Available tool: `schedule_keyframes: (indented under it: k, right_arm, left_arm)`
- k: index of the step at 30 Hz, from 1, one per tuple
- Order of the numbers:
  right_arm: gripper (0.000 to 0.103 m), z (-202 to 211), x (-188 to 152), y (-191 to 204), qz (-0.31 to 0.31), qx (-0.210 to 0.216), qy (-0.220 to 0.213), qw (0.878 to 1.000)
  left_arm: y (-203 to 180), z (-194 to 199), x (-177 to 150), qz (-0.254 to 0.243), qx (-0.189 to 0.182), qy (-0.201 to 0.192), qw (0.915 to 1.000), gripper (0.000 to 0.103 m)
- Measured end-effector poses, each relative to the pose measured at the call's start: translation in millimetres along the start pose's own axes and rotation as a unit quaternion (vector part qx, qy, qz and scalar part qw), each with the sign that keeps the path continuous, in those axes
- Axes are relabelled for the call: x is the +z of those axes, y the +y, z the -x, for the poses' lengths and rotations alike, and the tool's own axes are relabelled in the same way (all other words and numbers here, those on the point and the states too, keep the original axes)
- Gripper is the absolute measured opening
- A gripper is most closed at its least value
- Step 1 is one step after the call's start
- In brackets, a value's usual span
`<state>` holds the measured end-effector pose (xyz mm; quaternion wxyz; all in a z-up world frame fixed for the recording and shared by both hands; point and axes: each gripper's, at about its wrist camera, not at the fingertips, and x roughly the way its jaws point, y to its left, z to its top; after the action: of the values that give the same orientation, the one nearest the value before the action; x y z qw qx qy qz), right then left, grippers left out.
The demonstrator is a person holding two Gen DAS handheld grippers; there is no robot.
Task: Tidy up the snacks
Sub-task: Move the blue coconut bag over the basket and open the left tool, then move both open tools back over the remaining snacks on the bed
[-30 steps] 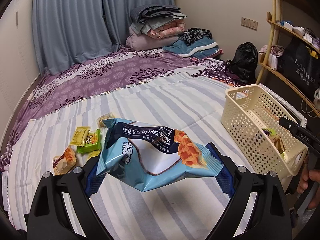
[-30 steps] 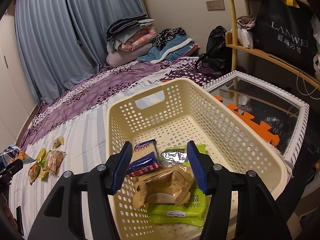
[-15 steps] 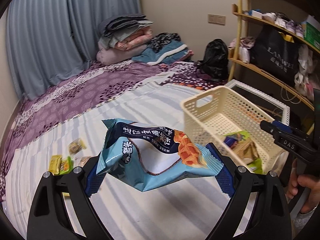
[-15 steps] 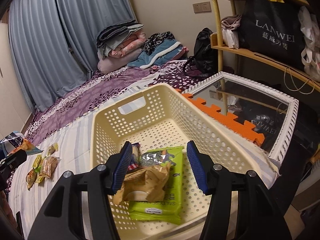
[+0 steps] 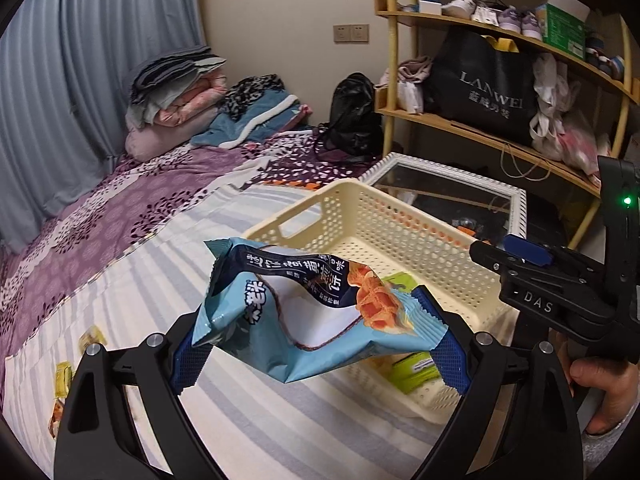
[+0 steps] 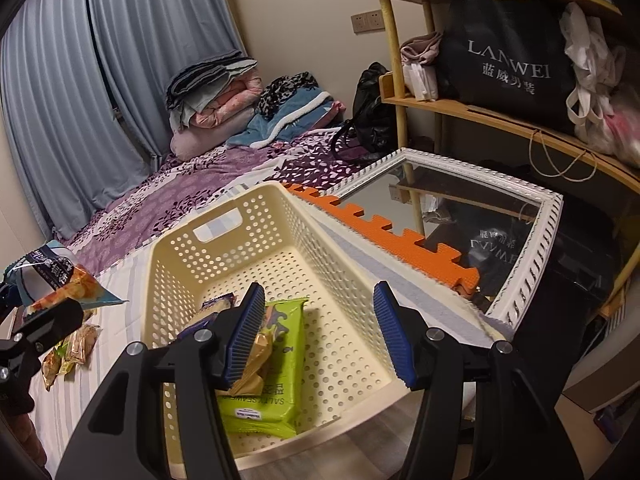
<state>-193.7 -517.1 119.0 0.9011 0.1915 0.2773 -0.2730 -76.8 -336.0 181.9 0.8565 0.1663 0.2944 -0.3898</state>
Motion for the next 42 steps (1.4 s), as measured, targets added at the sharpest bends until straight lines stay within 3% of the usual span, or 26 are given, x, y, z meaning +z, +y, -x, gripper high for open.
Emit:
schedule_keyframes:
  k: [20, 23, 36, 40, 42]
  right_arm:
    - [0.057, 3.0, 1.3, -18.1, -0.010, -0.016, 0.000, 1.000]
    - [0.065, 3.5, 0.8, -18.0, -0.011, -0.020, -0.003, 1.000]
    - [0.066, 2.8, 1.6, -8.9, -0.004, -0.015, -0.002, 1.000]
    - [0.077, 3.7, 2.2, -5.6, -0.001, -0.017, -0.005, 1.000]
    - [0.077, 4.0, 2.6, -3.4, 0.000, -0.016, -0.006, 1.000]
  left_arm:
    - [-37.3, -23.2, 12.7, -0.028, -0.047, 0.005, 0.9985, 0.094]
    - [-38.3, -29.7, 11.5, -0.023, -0.057, 0.014, 0.9980, 0.097]
    - [-26.4, -28.0, 11.5, -0.014, -0.036, 0.014, 0.9992, 0.098]
    - [-22.3, -25.8, 10.7, -0.011, -0.031, 0.014, 0.9994, 0.098]
    - [-19.8, -24.6, 10.2, -0.009, -0.027, 0.014, 0.9995, 0.098]
